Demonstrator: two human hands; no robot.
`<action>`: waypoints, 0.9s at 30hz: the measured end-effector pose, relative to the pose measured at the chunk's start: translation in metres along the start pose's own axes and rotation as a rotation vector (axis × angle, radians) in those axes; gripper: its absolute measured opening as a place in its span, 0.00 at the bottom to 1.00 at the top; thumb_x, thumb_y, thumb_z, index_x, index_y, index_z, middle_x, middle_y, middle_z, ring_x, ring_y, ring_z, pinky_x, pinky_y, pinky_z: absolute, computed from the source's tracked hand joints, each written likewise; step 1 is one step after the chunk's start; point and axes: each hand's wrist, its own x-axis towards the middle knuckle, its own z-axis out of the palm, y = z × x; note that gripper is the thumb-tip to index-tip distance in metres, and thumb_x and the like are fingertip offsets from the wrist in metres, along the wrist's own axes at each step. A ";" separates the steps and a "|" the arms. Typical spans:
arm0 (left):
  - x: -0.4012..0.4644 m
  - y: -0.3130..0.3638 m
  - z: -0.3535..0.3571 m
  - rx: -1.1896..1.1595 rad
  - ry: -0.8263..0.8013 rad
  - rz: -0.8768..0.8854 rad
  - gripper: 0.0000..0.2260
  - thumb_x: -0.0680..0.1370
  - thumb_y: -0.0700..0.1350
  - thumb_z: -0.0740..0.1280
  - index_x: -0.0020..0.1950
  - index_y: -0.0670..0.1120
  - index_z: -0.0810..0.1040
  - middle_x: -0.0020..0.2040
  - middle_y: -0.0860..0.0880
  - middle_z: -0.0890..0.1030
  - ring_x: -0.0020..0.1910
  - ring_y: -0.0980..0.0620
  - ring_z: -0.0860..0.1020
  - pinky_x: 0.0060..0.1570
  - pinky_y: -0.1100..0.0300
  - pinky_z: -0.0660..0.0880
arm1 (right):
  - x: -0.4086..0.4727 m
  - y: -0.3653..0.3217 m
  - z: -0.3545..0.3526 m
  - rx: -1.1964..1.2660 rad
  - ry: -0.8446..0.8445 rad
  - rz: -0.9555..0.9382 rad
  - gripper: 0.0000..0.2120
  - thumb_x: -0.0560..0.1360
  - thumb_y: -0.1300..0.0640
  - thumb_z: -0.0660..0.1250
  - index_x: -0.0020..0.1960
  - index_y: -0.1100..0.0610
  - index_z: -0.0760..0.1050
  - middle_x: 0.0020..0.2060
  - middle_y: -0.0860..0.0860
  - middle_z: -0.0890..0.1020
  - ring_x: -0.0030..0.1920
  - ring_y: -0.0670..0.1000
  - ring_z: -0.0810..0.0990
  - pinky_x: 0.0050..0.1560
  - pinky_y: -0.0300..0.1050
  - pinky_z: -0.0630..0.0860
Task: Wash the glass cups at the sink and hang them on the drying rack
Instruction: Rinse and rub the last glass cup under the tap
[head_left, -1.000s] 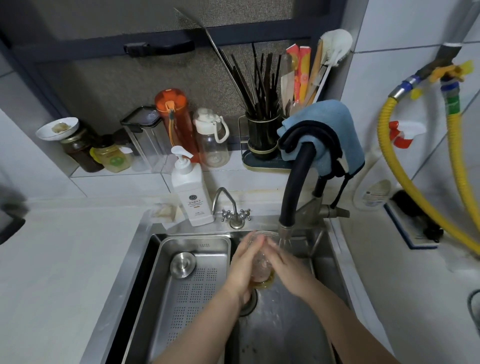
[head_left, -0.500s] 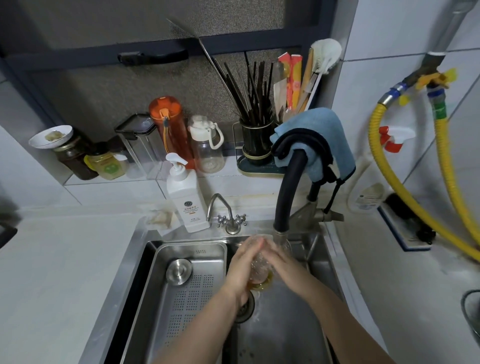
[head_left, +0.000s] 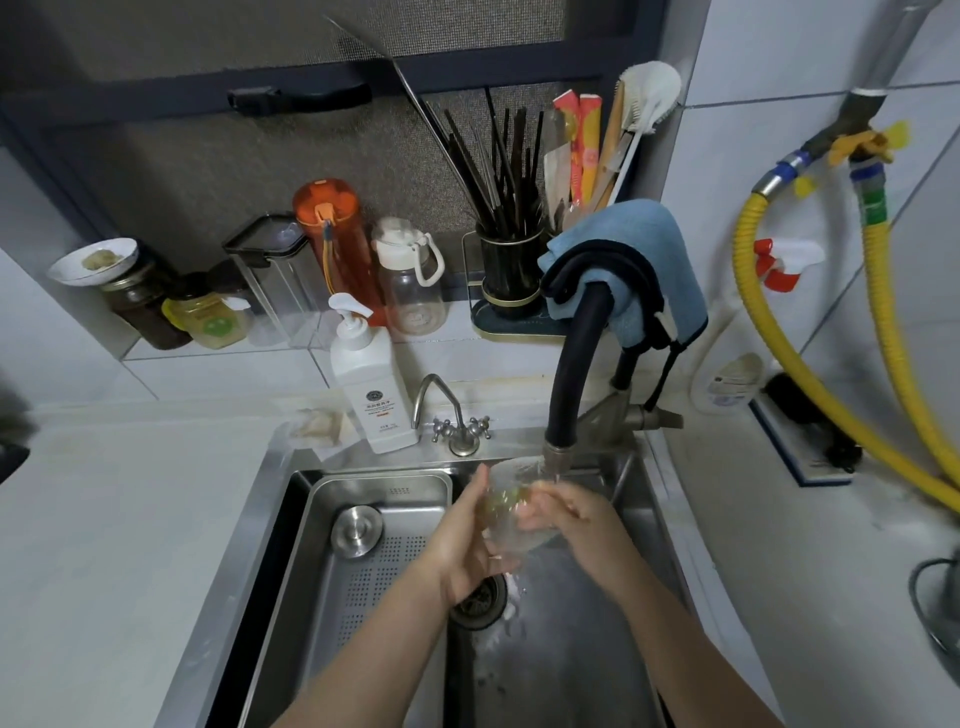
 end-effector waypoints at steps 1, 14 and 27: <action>0.000 -0.005 0.001 -0.020 0.000 0.024 0.28 0.76 0.68 0.56 0.60 0.50 0.80 0.58 0.46 0.83 0.56 0.45 0.81 0.59 0.48 0.74 | 0.002 -0.002 0.000 0.053 0.058 0.026 0.08 0.80 0.51 0.60 0.50 0.49 0.78 0.42 0.45 0.86 0.47 0.51 0.85 0.56 0.57 0.78; 0.001 -0.011 0.010 0.004 -0.018 0.168 0.25 0.73 0.63 0.68 0.67 0.55 0.70 0.59 0.47 0.82 0.54 0.47 0.82 0.52 0.51 0.79 | -0.004 -0.001 0.007 -0.011 0.018 -0.014 0.07 0.80 0.49 0.61 0.47 0.44 0.77 0.41 0.41 0.85 0.45 0.41 0.83 0.53 0.46 0.79; 0.001 -0.008 0.027 -0.087 0.067 0.137 0.17 0.75 0.58 0.67 0.60 0.52 0.78 0.50 0.50 0.84 0.47 0.51 0.83 0.45 0.50 0.81 | 0.008 0.002 0.000 -0.326 -0.107 -0.067 0.23 0.79 0.39 0.49 0.59 0.51 0.75 0.51 0.51 0.82 0.52 0.49 0.80 0.58 0.54 0.75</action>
